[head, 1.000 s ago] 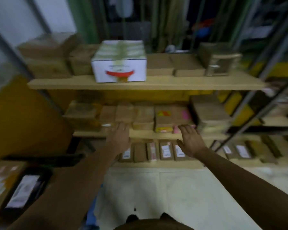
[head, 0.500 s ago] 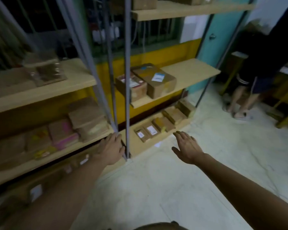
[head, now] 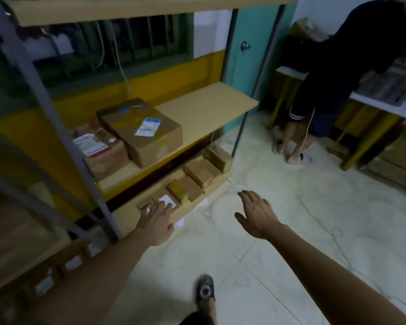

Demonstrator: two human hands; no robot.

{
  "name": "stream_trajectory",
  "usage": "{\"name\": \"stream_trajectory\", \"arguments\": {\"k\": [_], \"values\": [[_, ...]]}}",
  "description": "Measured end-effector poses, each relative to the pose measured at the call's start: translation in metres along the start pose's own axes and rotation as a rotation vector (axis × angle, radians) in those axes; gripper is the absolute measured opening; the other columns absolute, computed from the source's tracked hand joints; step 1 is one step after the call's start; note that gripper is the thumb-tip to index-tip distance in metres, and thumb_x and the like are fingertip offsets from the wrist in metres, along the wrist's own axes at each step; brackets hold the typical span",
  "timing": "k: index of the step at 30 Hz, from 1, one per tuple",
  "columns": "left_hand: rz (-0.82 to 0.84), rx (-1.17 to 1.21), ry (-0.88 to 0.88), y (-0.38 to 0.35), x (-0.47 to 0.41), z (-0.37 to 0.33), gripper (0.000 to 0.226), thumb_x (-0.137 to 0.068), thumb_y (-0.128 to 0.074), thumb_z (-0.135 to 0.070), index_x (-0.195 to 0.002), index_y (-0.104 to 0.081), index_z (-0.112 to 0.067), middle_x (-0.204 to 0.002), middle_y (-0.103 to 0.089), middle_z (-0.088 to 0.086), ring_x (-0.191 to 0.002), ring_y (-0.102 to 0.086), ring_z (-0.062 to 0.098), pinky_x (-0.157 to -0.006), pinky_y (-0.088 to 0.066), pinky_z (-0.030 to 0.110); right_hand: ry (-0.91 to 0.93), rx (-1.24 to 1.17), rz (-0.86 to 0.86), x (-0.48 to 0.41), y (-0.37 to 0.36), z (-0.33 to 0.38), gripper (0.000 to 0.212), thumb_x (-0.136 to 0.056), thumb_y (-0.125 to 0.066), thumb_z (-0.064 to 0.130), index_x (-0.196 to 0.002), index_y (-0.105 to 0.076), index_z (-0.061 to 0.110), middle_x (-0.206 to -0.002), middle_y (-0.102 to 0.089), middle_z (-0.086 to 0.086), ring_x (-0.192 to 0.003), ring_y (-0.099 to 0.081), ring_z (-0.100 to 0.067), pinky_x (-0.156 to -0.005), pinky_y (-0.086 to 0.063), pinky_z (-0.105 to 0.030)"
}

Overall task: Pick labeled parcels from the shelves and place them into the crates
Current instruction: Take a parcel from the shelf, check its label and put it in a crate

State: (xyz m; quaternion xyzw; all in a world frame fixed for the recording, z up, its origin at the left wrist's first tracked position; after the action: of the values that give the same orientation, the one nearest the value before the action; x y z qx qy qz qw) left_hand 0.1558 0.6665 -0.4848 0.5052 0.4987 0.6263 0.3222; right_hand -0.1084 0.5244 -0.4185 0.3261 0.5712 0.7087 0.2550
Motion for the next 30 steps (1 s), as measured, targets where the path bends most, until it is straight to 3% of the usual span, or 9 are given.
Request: {"name": "stream_trajectory", "arguments": {"k": [5,9,13,15,21,26,30], "values": [[0.006,0.026,-0.001,0.032,-0.122,-0.025,0.063,-0.1,-0.042,-0.045,-0.154,-0.028,-0.016,-0.158,-0.031,0.011,-0.144,-0.032,0.029,-0.112,-0.035,0.048,-0.076,-0.045,0.043,-0.079,0.014,-0.07,0.07,-0.102,-0.049,0.045,-0.158,-0.024,0.013,-0.165,-0.026,-0.006,-0.152,-0.022,-0.026,-0.12,-0.029,-0.048],[0.008,0.107,0.015,0.062,-0.193,-0.048,0.069,-0.099,-0.044,-0.046,-0.158,-0.022,-0.019,-0.161,-0.028,0.006,-0.145,-0.032,0.028,-0.113,-0.035,0.048,-0.085,-0.037,0.04,-0.137,0.034,-0.114,0.069,-0.102,-0.049,0.045,-0.158,-0.024,0.014,-0.164,-0.027,-0.005,-0.152,-0.022,-0.025,-0.119,-0.029,-0.046],[-0.069,0.359,0.239,0.041,-0.226,-0.029,0.069,-0.093,-0.047,-0.046,-0.153,-0.038,-0.013,-0.149,-0.045,0.011,-0.135,-0.047,0.032,-0.108,-0.041,0.047,-0.009,-0.016,0.097,-0.202,0.022,-0.127,0.068,-0.102,-0.048,0.045,-0.158,-0.025,0.014,-0.164,-0.028,-0.006,-0.152,-0.023,-0.026,-0.12,-0.03,-0.047],[-0.077,0.376,0.34,-0.002,-0.23,-0.007,0.076,-0.089,-0.041,-0.049,-0.152,-0.039,-0.007,-0.15,-0.044,0.015,-0.138,-0.044,0.035,-0.11,-0.041,0.049,0.071,-0.009,0.157,-0.241,-0.002,-0.118,0.067,-0.102,-0.047,0.044,-0.158,-0.024,0.013,-0.164,-0.027,-0.007,-0.152,-0.022,-0.027,-0.12,-0.029,-0.048],[-0.062,0.325,0.578,-0.11,-0.24,0.038,0.069,-0.098,-0.046,-0.043,-0.156,-0.03,-0.01,-0.154,-0.039,0.016,-0.14,-0.04,0.034,-0.105,-0.044,0.047,0.383,0.105,0.253,-0.366,-0.152,-0.07,0.066,-0.102,-0.045,0.042,-0.157,-0.023,0.013,-0.163,-0.028,-0.009,-0.152,-0.022,-0.028,-0.119,-0.029,-0.05],[0.094,0.246,0.707,-0.297,-0.249,0.083,0.079,-0.099,-0.043,-0.043,-0.162,-0.005,-0.015,-0.164,-0.022,0.012,-0.15,-0.024,0.031,-0.117,-0.033,0.05,0.588,0.158,0.329,-0.437,-0.342,-0.015,0.07,-0.102,-0.047,0.042,-0.159,-0.018,0.013,-0.167,-0.018,-0.008,-0.154,-0.014,-0.029,-0.12,-0.025,-0.053],[0.081,0.163,0.759,-0.428,-0.309,0.14,0.08,-0.101,-0.041,-0.043,-0.162,0.006,-0.02,-0.167,-0.012,0.011,-0.153,-0.017,0.031,-0.12,-0.028,0.052,0.74,0.157,0.204,-0.517,-0.468,0.034,0.067,-0.099,-0.051,0.034,-0.156,-0.026,0.011,-0.161,-0.028,-0.014,-0.149,-0.025,-0.035,-0.113,-0.031,-0.051]]}}
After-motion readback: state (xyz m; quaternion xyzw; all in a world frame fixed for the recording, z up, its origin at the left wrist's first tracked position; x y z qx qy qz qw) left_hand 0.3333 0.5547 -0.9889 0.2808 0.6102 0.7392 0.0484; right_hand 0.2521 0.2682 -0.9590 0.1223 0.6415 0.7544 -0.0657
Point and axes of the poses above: each hand's wrist, its own x-axis away from the middle knuckle, its own y-axis out of the back of the hand, z = x × y, the point moved 5 cm from there along -x, towards the middle knuckle
